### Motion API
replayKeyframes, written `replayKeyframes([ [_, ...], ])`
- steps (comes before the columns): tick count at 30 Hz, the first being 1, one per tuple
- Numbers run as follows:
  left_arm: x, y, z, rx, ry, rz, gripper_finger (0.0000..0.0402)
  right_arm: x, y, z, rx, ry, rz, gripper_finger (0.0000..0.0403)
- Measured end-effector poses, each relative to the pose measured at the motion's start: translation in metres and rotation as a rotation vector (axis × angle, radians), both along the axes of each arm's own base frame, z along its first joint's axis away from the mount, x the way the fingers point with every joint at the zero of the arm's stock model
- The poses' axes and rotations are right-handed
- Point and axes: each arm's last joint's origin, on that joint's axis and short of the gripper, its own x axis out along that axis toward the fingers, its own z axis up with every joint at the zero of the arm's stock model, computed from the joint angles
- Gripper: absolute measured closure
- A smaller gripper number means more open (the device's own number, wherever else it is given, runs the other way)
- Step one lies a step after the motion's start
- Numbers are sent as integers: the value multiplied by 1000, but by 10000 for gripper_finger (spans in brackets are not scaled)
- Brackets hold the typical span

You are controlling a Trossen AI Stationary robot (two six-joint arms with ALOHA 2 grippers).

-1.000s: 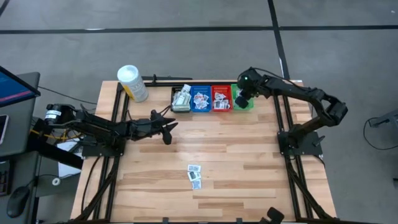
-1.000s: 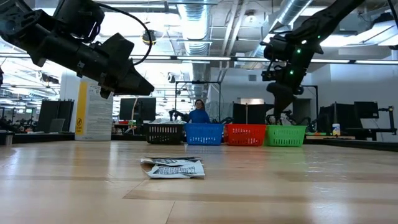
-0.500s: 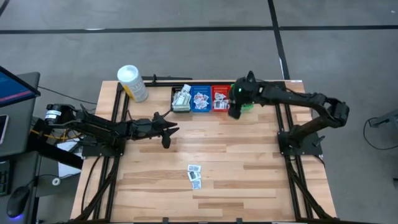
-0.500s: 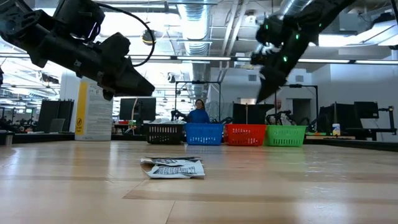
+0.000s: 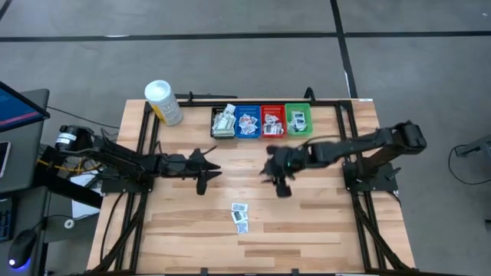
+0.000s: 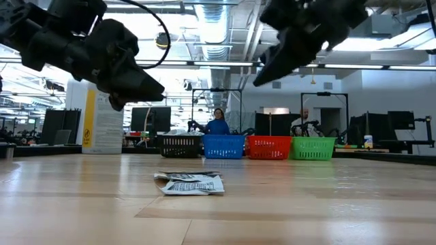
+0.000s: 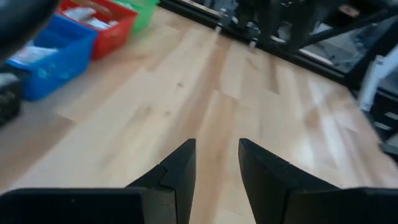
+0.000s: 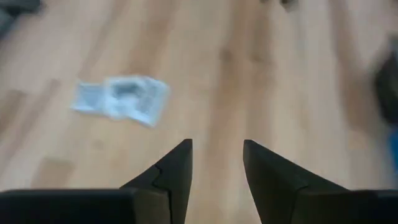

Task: Pick & Place First Aid Supplies
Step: Put the orange ointment pack in the blue bin

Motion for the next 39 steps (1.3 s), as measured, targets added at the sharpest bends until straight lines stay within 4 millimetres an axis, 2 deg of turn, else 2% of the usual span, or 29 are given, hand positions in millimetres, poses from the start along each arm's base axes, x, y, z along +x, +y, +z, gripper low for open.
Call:
replayKeyframes([
  [6,-3,-19,0,-59,-1,-71,280,22,54,-26,-11,-57,169,269],
  [10,-7,-32,-1,-76,7,-129,280,43,79,-38,-50,-75,222,272],
  [13,-9,-41,-1,-74,10,-175,280,61,88,-49,-56,-55,236,274],
  [17,-12,-50,-1,-73,15,-216,280,81,90,-65,-64,-24,224,276],
  [20,-14,-54,-1,-79,16,-234,280,88,84,-79,-68,13,207,275],
  [24,-16,-58,-1,-118,17,-237,280,89,81,-93,-46,60,192,276],
  [33,-18,-64,-1,-121,19,-270,280,85,83,-96,3,75,221,276],
  [39,-18,-64,-1,-121,19,-271,280,88,82,-118,51,135,190,276],
])
